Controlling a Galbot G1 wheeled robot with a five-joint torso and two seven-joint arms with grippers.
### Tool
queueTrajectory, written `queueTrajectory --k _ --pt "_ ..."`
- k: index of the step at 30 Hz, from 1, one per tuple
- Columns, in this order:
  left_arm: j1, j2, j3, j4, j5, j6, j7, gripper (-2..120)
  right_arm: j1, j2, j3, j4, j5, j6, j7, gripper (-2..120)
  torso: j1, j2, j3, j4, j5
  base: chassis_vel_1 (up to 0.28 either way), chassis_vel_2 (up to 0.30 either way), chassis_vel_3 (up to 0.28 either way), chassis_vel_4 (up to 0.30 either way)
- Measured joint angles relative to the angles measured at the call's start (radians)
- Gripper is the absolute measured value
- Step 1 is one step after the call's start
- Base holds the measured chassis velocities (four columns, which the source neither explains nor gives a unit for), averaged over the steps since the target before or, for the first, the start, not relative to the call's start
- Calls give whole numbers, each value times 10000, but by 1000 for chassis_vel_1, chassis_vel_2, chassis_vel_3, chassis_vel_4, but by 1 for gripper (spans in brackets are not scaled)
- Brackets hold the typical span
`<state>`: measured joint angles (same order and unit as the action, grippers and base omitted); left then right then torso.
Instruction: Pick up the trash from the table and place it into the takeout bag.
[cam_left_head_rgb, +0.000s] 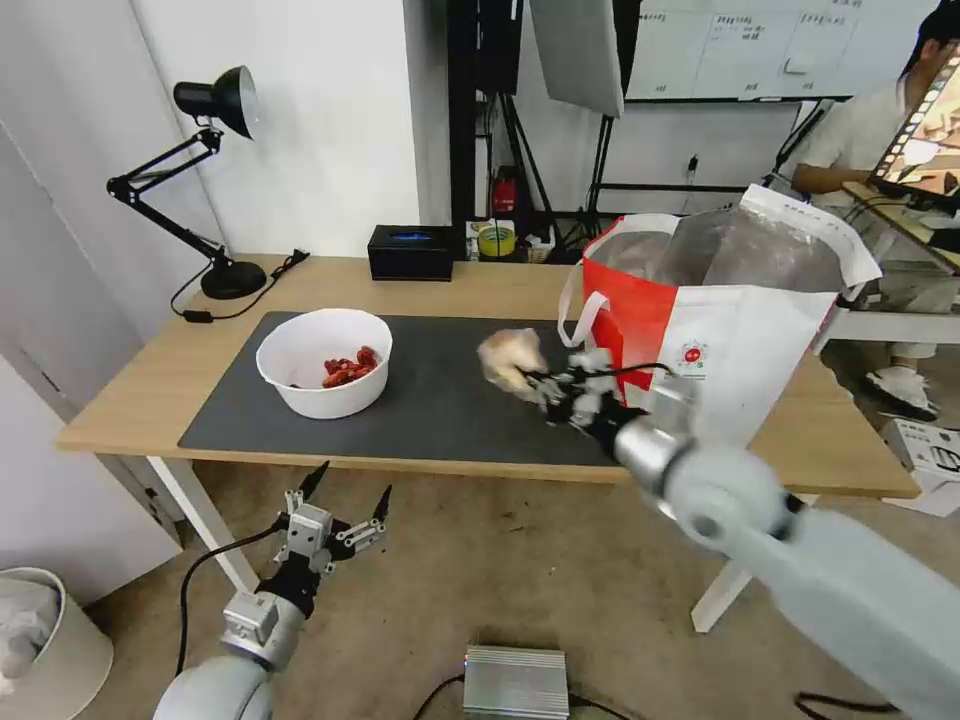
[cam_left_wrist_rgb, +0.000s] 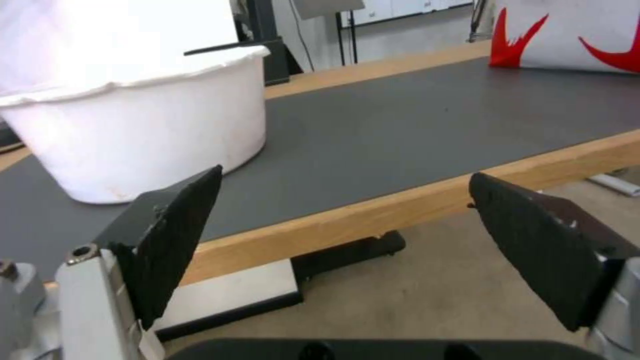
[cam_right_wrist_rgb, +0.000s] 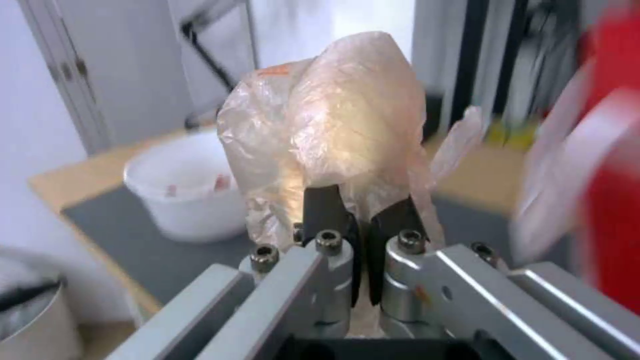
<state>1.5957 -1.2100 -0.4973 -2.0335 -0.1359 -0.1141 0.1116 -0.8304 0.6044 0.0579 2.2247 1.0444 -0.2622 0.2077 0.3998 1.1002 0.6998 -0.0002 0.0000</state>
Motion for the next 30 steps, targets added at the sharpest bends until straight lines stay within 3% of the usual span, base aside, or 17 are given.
queueTrajectory --k 6,12,21,30 --pt "-40 -74 152 -27 88 0 0 100 -115 -691 1482 555 198 103 101 1 0 -1 0 0 1 0 0 0 0" --pt "-15 -69 231 -87 145 0 -1 100 370 -1311 2646 -205 391 13 871 1 2 -3 2 2 1 0 0 0 0" --pt "-17 -25 291 -77 145 1 -6 100 754 -1334 2911 -1606 726 -575 1662 1 3 -3 2 2 3 0 0 0 0" --pt "-5 -40 339 -71 145 6 -6 100 1330 -1136 2591 -2484 2830 -1579 2885 1 2 -3 2 2 1 0 0 0 0"
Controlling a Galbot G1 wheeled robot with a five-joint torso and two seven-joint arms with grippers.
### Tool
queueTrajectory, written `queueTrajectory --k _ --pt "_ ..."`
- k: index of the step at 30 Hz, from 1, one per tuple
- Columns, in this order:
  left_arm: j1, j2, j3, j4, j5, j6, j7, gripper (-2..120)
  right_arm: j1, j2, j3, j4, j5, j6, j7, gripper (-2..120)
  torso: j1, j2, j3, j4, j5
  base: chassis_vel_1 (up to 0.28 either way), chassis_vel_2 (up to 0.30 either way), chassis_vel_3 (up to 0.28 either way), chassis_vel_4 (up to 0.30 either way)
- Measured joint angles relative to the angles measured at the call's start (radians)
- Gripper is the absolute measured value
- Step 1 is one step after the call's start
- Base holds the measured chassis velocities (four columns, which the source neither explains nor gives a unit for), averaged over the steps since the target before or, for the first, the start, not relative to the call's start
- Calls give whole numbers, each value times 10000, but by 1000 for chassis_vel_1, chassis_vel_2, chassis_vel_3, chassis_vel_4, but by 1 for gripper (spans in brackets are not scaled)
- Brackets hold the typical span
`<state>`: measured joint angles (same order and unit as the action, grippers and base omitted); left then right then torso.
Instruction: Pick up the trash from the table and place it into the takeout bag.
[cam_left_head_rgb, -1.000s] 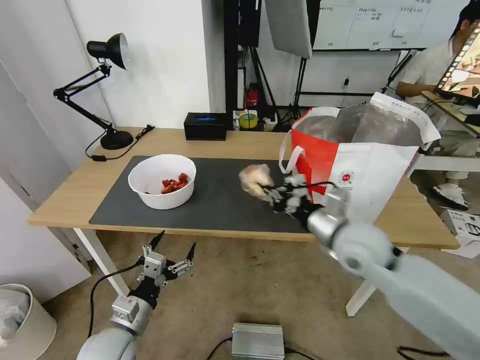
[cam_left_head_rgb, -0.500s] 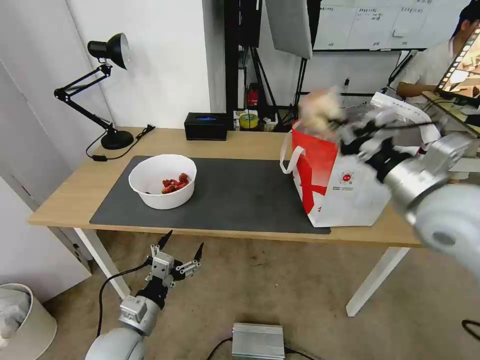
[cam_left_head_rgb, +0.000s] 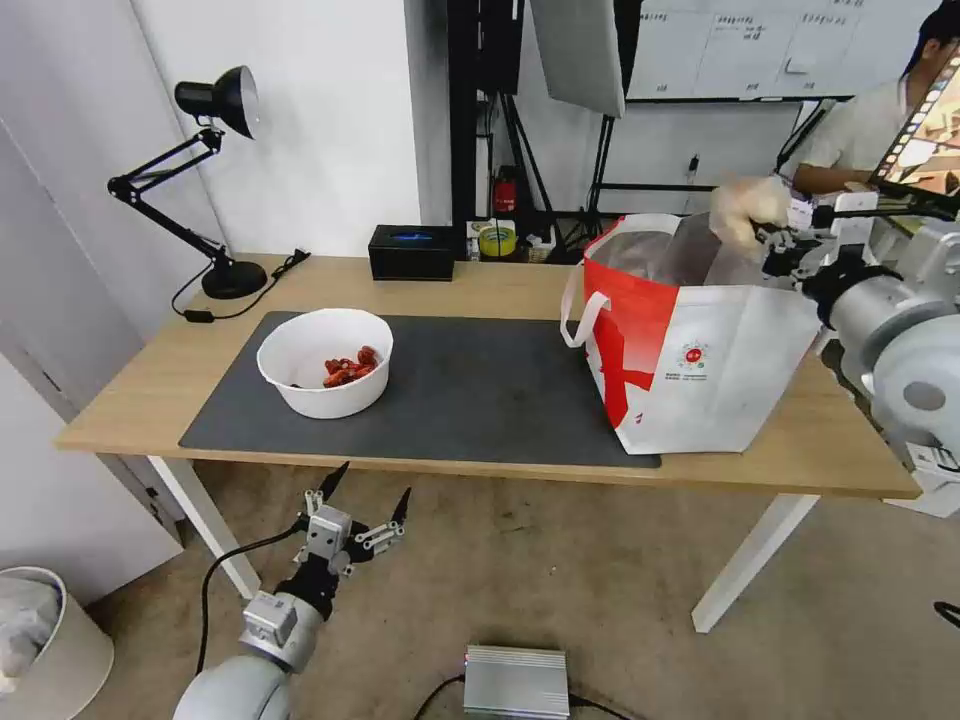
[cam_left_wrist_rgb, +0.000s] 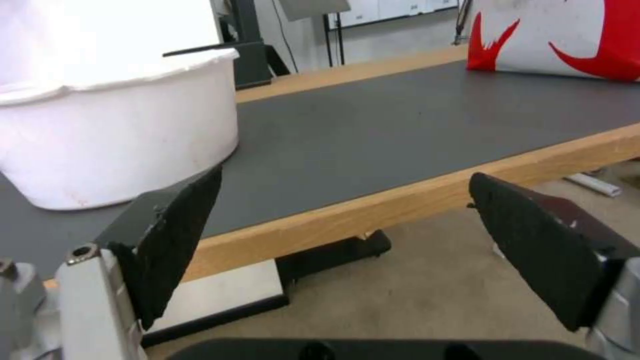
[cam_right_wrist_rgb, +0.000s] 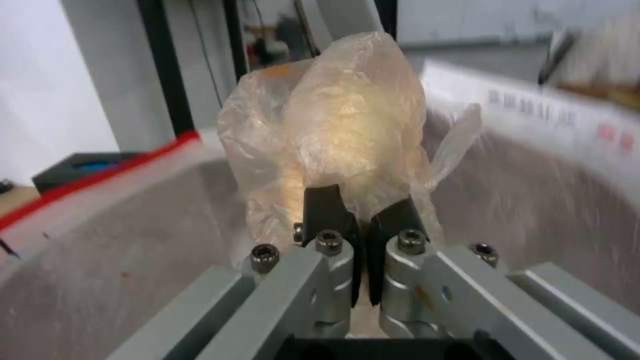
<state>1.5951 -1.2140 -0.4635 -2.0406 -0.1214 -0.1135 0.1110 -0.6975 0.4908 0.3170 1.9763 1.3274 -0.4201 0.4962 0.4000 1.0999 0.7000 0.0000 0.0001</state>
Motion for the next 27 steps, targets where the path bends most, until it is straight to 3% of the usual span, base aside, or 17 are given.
queueTrajectory --k 5,27 --pt "14 -13 -6 -1 0 -1 -1 100 -89 72 16 -2 325 -157 132 3 0 0 0 0 -1 0 0 0 0" --pt "71 -84 -10 -104 1 -123 0 100 -445 -243 353 448 264 -159 61 82 0 0 0 0 -1 0 0 0 0"
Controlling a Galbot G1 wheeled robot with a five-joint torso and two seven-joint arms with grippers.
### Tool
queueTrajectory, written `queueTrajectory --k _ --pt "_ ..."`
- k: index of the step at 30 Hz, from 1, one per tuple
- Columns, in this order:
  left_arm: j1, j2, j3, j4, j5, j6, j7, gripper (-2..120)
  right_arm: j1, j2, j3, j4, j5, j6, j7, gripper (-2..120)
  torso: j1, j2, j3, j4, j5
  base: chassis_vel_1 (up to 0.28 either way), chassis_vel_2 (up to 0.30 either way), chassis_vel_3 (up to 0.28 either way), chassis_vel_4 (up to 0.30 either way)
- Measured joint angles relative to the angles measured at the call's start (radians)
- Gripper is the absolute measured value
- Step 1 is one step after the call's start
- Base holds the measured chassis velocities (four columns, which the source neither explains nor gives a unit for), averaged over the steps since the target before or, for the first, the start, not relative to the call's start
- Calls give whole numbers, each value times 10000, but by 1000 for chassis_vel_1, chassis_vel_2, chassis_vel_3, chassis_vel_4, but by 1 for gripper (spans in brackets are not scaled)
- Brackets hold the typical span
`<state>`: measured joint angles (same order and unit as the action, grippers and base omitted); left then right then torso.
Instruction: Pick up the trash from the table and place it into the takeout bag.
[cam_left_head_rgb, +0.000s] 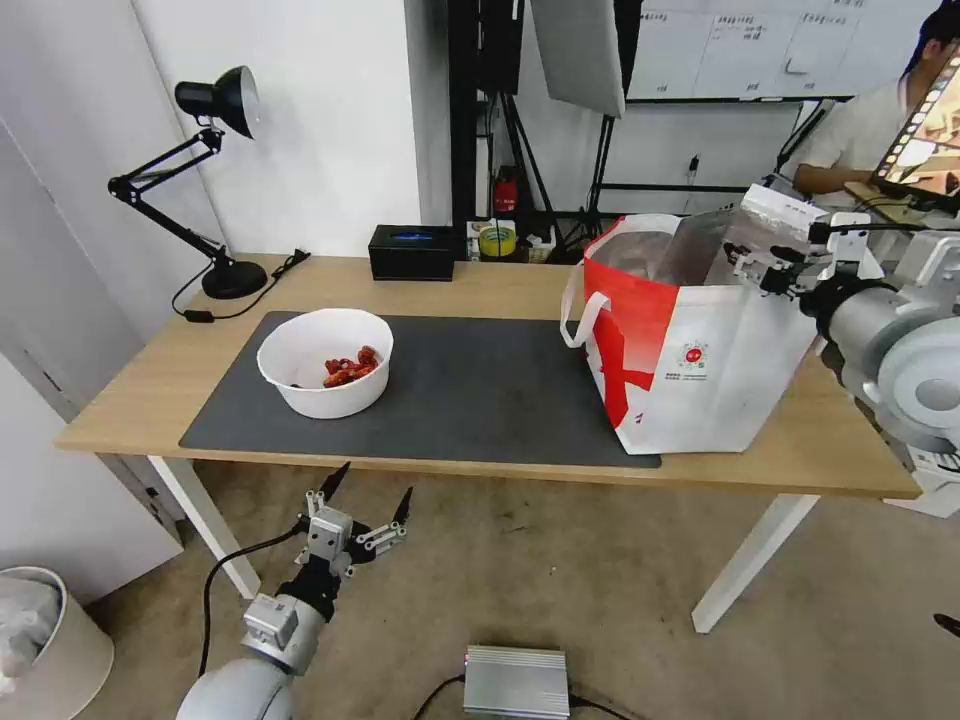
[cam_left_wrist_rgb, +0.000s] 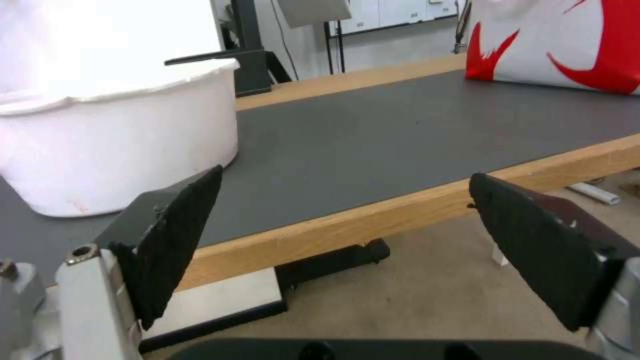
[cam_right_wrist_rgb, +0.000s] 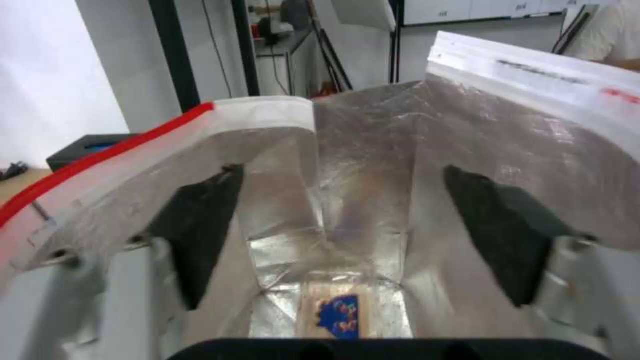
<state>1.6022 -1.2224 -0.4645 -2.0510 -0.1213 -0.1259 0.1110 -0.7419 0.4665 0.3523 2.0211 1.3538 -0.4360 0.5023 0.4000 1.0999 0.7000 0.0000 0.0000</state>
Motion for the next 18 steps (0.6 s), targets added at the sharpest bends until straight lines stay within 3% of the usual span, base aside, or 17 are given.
queueTrajectory --k 2,6,11,18 --pt "25 -1 -19 -53 0 -2 0 100 -82 -42 125 68 -5 67 -181 92 0 0 0 0 0 0 0 0 0" --pt "56 -17 -41 -121 1 -6 0 100 -268 -113 351 275 -14 667 -936 100 0 0 0 0 0 0 0 0 0" --pt "89 -74 -47 -186 1 -10 0 100 -556 -139 417 768 -149 1416 -1812 100 0 0 0 0 -1 0 0 0 0" --pt "214 -158 -79 -304 53 -23 1 100 -1960 331 360 1842 -1818 2573 -2642 100 0 0 0 0 -1 0 0 0 0"
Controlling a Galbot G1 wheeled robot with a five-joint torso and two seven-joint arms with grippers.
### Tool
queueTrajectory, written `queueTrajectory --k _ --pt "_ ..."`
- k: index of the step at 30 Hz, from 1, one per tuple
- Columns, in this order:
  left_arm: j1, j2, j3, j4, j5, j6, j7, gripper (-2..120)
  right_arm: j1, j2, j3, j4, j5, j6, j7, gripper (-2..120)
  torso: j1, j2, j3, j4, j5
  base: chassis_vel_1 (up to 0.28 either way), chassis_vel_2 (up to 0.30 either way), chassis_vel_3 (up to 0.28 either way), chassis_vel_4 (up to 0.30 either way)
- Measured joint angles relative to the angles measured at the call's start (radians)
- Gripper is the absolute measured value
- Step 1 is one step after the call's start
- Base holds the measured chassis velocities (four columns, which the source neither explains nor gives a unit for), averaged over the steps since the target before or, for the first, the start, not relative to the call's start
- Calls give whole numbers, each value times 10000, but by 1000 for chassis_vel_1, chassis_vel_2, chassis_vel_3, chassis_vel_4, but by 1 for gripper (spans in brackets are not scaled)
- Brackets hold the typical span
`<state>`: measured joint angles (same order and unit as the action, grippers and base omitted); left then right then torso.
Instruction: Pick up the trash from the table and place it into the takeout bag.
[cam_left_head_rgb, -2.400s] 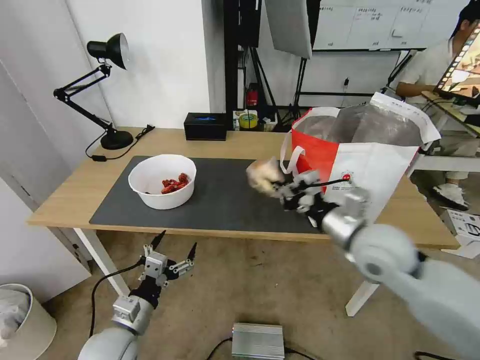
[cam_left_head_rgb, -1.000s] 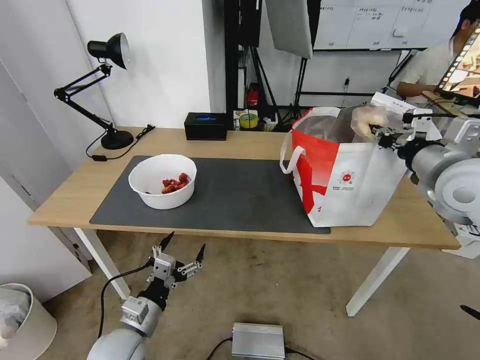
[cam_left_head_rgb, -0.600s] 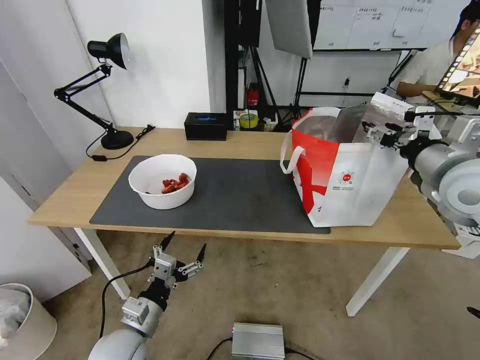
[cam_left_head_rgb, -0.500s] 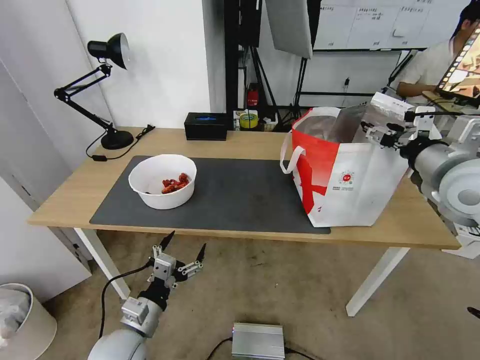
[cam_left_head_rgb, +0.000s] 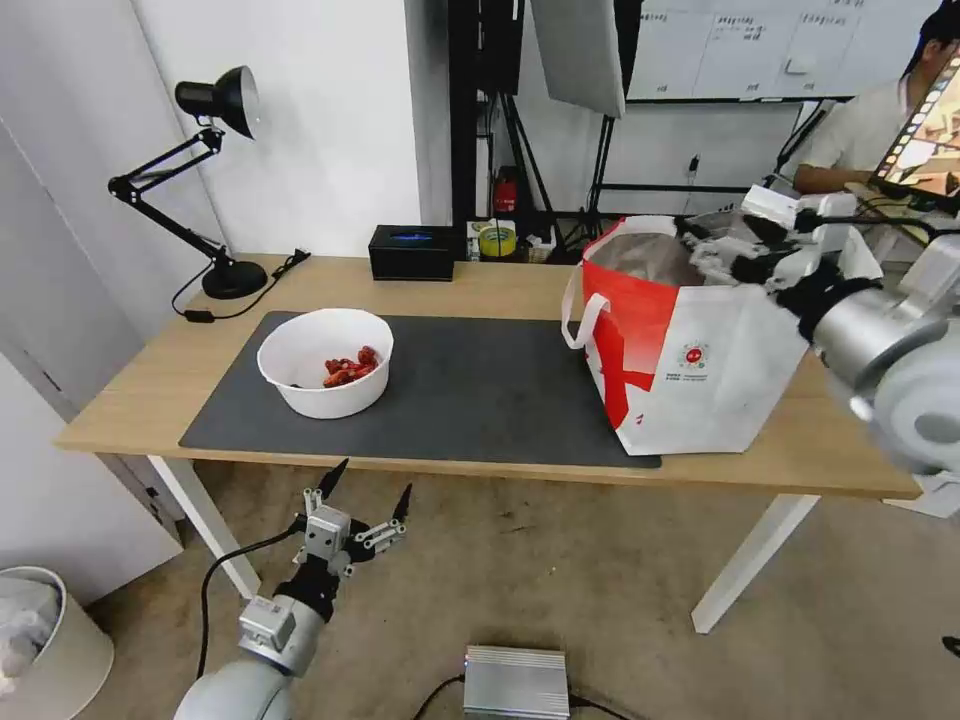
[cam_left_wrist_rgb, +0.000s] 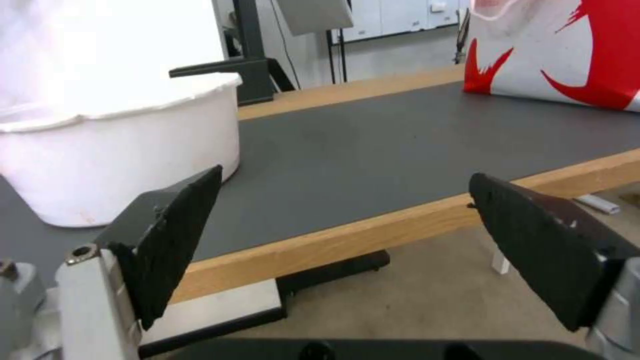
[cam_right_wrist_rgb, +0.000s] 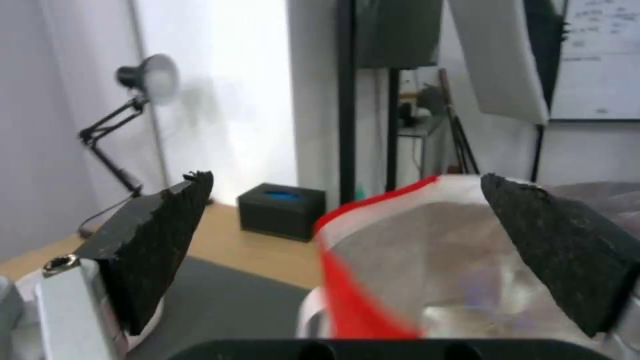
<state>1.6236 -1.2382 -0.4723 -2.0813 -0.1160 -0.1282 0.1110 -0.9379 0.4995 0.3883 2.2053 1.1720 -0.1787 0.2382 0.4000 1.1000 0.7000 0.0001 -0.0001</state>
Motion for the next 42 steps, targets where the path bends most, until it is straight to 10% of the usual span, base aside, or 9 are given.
queueTrajectory --k 21,42 --pt "235 83 -302 -113 -37 -31 -1 100 -6171 3654 -174 -92 -6433 3285 -701 100 -1 0 -1 -1 -1 0 0 0 0" --pt "75 171 -251 75 -70 -33 -174 100 -6882 5418 -833 -1183 -8236 4003 -423 100 0 0 0 -1 0 0 0 0 0"
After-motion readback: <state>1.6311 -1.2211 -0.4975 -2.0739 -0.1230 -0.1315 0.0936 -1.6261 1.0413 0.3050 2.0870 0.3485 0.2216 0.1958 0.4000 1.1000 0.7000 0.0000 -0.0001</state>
